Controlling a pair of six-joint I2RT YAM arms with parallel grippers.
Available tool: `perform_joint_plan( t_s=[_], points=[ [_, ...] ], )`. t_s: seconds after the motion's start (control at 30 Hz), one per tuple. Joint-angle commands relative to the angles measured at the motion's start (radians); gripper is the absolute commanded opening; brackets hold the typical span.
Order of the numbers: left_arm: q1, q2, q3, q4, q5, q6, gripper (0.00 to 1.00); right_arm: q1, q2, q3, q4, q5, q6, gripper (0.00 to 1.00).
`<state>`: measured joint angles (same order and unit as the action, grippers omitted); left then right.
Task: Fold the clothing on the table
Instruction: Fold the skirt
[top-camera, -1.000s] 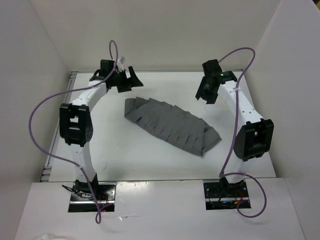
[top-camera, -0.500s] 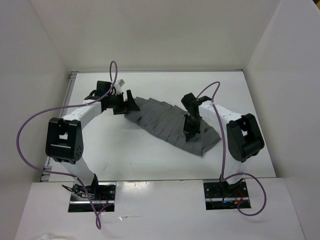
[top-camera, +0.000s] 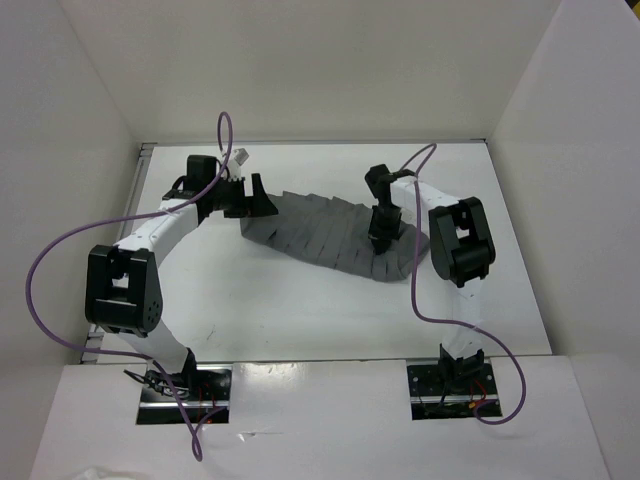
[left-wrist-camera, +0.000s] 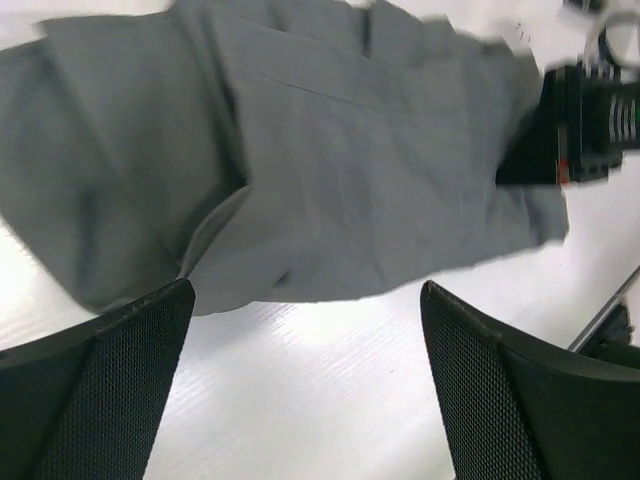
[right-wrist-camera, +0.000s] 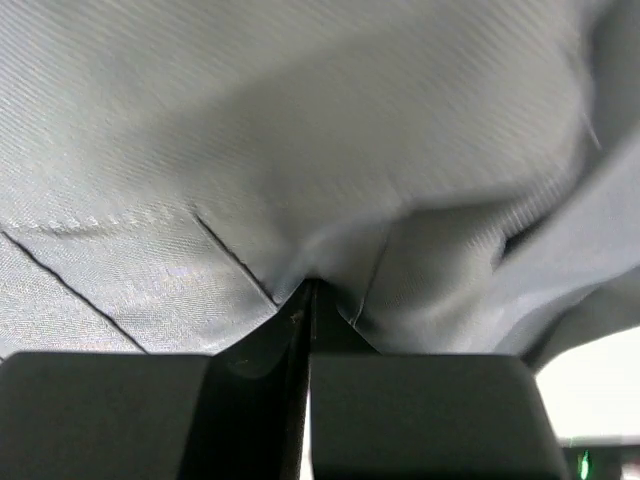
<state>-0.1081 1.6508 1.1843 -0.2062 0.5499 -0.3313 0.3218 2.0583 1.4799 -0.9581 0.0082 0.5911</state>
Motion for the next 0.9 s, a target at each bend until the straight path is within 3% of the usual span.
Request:
perform_joint_plan(
  t_s=[0.0, 0.23, 0.57, 0.73, 0.87],
  points=[
    [0.002, -0.042, 0.006, 0.047, 0.036, 0.123, 1.00, -0.007, 0.085, 0.127, 0.130, 0.151, -0.042, 0.00],
    [0.013, 0.007, -0.024, 0.117, 0.104, 0.219, 0.92, -0.017, 0.135, 0.284, 0.069, 0.164, -0.071, 0.00],
    [0.022, 0.161, -0.038, 0.168, 0.110, 0.238, 0.81, -0.035, 0.099, 0.218, 0.088, 0.145, -0.080, 0.01],
    [0.033, 0.248, -0.002, 0.142, 0.263, 0.238, 0.65, -0.046, 0.080, 0.180, 0.099, 0.145, -0.080, 0.01],
    [0.033, 0.290, 0.011, 0.077, 0.326, 0.261, 0.60, -0.079, 0.056, 0.171, 0.099, 0.145, -0.080, 0.01]
  ],
)
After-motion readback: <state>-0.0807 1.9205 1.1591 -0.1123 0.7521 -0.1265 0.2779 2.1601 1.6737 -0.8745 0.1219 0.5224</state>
